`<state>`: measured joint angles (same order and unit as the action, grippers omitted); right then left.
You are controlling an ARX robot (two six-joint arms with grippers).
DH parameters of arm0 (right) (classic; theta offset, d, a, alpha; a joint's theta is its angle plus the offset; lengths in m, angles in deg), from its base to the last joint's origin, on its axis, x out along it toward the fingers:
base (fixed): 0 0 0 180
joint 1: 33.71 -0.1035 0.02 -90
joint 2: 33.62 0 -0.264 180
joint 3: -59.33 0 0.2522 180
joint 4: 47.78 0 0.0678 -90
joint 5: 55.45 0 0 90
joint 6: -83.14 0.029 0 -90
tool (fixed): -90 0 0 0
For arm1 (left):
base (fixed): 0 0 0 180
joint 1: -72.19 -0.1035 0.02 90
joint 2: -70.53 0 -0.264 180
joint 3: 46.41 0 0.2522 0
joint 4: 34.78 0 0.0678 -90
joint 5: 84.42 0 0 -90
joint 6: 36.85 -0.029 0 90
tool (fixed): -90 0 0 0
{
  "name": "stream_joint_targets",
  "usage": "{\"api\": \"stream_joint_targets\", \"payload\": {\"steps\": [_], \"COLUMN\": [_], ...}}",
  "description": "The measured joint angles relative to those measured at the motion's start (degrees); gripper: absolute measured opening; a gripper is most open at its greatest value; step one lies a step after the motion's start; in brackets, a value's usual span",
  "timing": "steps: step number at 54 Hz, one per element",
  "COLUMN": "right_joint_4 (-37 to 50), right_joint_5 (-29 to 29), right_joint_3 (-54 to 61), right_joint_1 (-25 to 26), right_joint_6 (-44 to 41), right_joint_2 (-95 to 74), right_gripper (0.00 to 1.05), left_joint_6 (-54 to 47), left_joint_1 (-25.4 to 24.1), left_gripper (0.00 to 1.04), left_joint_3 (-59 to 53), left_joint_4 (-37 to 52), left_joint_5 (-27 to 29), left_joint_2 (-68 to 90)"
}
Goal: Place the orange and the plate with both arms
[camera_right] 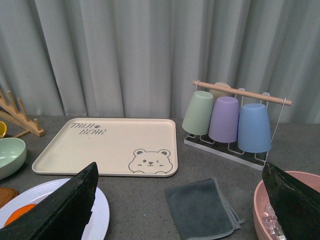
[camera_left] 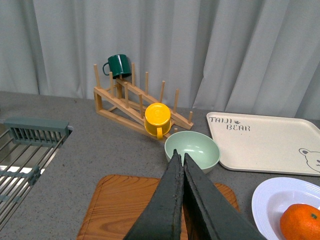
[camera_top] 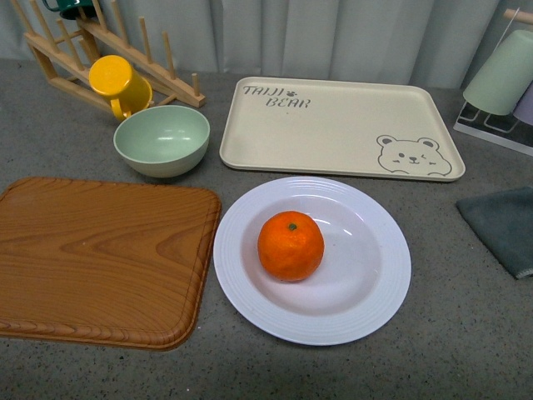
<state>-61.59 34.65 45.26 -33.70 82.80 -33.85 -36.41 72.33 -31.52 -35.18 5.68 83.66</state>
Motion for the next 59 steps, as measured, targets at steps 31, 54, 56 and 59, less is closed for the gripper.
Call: {"api": "stream_joint_targets", "payload": {"steps": [31,54,56,59], "right_joint_4": [0.0,16.2,18.6,22.3], "right_joint_5": [0.0,4.0,5.0,6.1], "right_joint_3": [0.0,-4.3,-5.4,-7.7], "right_joint_1": [0.0,1.3,1.4,1.7], "right_joint_6": [0.0,2.8,3.9,5.7], "right_joint_2": [0.0,-33.0,-37.6,-45.8], "right_gripper": [0.96,0.96,0.96,0.96], "left_joint_6": [0.0,-0.1,-0.1,-0.1], "left_joint_1": [0.0,0.0,0.0,0.0], "left_gripper": [0.32,1.0,0.98,0.98], "left_joint_3": [0.0,0.0,0.0,0.0], "left_joint_4": [-13.3,-13.3,-13.3,-13.3], "left_joint_5": [-0.1,-0.1,-0.1,-0.1], "left_joint_2": [-12.8,-12.9,-12.9,-12.9]}}
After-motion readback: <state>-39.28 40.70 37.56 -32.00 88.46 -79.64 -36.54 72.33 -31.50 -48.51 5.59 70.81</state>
